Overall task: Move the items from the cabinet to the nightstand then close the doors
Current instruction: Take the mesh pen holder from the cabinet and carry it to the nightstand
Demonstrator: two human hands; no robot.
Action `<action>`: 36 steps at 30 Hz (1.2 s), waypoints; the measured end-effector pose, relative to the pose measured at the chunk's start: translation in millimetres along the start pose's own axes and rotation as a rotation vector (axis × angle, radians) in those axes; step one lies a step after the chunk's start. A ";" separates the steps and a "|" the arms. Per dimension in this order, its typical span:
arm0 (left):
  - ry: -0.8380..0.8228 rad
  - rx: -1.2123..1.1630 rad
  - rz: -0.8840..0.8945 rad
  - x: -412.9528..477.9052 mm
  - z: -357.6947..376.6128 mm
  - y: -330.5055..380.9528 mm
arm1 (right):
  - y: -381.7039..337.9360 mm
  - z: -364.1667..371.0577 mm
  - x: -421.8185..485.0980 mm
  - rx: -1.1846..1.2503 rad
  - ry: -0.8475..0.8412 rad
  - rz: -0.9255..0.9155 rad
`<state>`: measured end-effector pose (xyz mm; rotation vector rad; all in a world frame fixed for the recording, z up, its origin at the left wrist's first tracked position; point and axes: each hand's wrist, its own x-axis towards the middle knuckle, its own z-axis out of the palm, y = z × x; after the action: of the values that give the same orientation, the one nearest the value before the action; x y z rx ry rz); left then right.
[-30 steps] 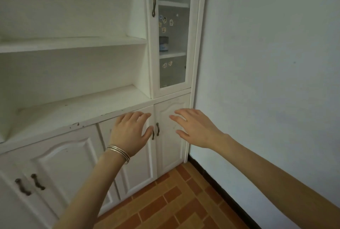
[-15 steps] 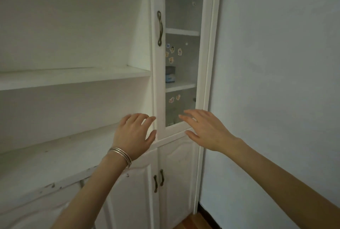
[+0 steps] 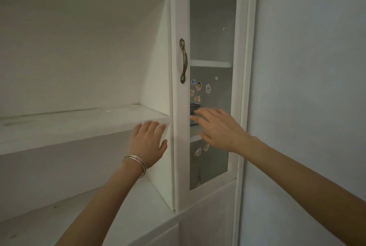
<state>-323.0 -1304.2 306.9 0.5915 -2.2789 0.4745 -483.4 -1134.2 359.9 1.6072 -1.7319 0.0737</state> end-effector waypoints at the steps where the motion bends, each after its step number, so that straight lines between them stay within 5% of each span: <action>1: 0.002 0.005 -0.010 7.7 7.6 -3.1 | 6.3 6.0 12.7 -0.008 0.023 -0.010; 13: 0.089 0.015 -0.039 60.4 79.5 -21.5 | 70.6 31.7 149.5 -0.204 0.359 -0.106; 26: 0.077 0.081 0.002 60.0 84.9 -28.1 | 96.7 23.0 164.1 -0.575 0.379 -0.289; 36: -0.031 0.045 -0.025 60.3 73.2 -28.8 | 91.2 7.6 140.1 -0.428 0.376 -0.232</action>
<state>-386.3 -1380.4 306.1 0.6534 -2.2922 0.5087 -555.8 -1235.7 471.5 1.3597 -1.1719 -0.0970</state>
